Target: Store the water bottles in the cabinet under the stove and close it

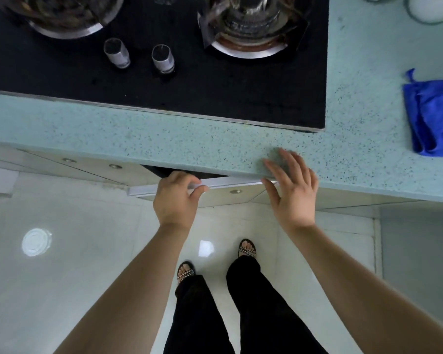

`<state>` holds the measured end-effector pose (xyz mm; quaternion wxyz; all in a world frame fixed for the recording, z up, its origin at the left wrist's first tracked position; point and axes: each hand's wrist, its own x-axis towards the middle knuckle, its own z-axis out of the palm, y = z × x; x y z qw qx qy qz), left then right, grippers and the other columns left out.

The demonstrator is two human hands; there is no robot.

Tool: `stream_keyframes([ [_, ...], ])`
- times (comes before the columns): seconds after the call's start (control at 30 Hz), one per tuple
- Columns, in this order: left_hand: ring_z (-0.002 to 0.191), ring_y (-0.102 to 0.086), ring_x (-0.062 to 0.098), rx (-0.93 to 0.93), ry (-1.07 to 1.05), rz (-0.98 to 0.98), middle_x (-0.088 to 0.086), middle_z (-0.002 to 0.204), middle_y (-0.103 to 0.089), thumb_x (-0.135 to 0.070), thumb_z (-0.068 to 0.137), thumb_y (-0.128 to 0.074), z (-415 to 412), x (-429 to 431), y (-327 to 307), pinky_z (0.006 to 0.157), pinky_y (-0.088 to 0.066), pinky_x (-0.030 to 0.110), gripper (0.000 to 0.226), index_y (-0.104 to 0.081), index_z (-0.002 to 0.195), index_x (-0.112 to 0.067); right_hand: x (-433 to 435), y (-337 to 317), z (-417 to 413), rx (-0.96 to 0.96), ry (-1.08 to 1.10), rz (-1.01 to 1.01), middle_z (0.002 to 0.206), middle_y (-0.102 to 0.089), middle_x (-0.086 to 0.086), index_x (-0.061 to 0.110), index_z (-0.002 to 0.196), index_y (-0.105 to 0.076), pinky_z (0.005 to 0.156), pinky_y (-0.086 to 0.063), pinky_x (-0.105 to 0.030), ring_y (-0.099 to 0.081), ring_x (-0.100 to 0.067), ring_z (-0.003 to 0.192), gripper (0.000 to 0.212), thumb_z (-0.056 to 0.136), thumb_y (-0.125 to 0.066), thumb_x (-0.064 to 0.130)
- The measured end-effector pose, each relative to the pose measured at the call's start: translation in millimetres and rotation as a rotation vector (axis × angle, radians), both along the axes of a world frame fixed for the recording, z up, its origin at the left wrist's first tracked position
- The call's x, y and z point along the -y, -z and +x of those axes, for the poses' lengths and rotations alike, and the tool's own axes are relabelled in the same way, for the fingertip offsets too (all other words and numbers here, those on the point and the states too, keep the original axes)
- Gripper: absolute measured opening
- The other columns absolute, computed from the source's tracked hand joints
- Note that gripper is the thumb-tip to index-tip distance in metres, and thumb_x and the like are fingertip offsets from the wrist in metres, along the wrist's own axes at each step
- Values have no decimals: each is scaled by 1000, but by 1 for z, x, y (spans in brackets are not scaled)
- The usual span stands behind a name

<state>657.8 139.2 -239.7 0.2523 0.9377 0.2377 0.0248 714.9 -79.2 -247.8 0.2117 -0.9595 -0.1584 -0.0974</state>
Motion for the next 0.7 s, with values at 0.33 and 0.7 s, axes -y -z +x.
stream_keyframes([
  [0.33, 96, -53, 24, 60, 203, 1, -1, 102, -60, -18, 78, -70, -7, -27, -2, 60, -38, 28, 13, -67, 91, -20, -32, -26, -29, -232, 165, -75, 149, -35, -6, 23, 135, -46, 112, -23, -44, -26, -28, 140, 44, 93, -50, 36],
  [0.7, 117, -50, 31, -39, 490, 242, 7, 127, -55, -54, 81, -57, -99, -72, -78, 94, -42, 48, 56, -55, 125, -19, -51, -101, -149, -323, 187, -118, 154, -24, -4, 24, 144, -28, 114, -21, -40, -19, -24, 142, 58, 93, -39, 49],
])
